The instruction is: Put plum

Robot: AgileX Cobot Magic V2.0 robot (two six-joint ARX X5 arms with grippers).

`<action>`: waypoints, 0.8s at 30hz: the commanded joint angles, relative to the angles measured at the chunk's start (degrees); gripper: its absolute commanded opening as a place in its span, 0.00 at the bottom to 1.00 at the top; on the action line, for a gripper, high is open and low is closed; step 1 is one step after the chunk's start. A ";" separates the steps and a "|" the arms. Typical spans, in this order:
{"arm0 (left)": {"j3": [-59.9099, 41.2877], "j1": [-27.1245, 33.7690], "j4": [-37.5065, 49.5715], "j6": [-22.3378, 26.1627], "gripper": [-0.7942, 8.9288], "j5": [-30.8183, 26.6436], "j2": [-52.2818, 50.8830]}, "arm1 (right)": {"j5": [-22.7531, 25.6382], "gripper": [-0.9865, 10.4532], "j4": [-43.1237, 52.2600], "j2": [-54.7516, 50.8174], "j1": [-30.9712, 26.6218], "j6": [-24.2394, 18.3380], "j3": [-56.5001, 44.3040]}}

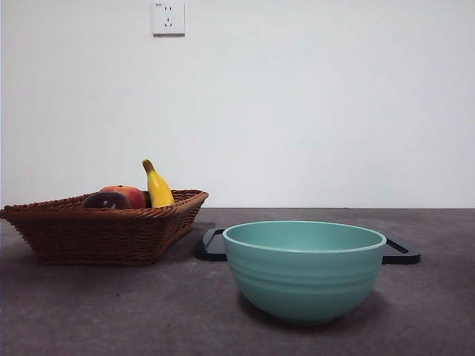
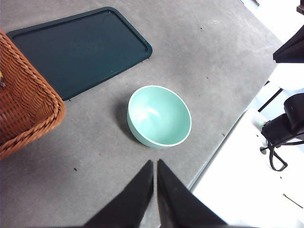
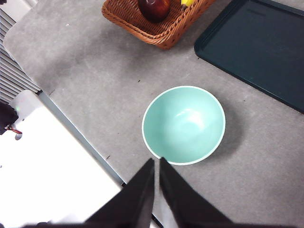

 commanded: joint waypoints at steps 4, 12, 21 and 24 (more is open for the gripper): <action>1.16 -0.22 0.63 0.70 0.09 0.09 0.20 | 0.00 0.09 0.59 0.22 0.52 -0.63 1.01; 0.37 4.24 13.22 4.57 0.09 -9.05 -6.97 | 0.00 0.09 0.59 0.22 0.52 -0.63 1.01; -15.19 13.11 42.64 4.57 0.09 -22.91 -21.35 | 0.00 0.09 0.59 0.22 0.52 -0.63 1.01; -21.79 14.64 46.10 4.55 0.09 -27.32 -25.92 | 0.00 0.09 0.59 0.22 0.52 -0.63 1.01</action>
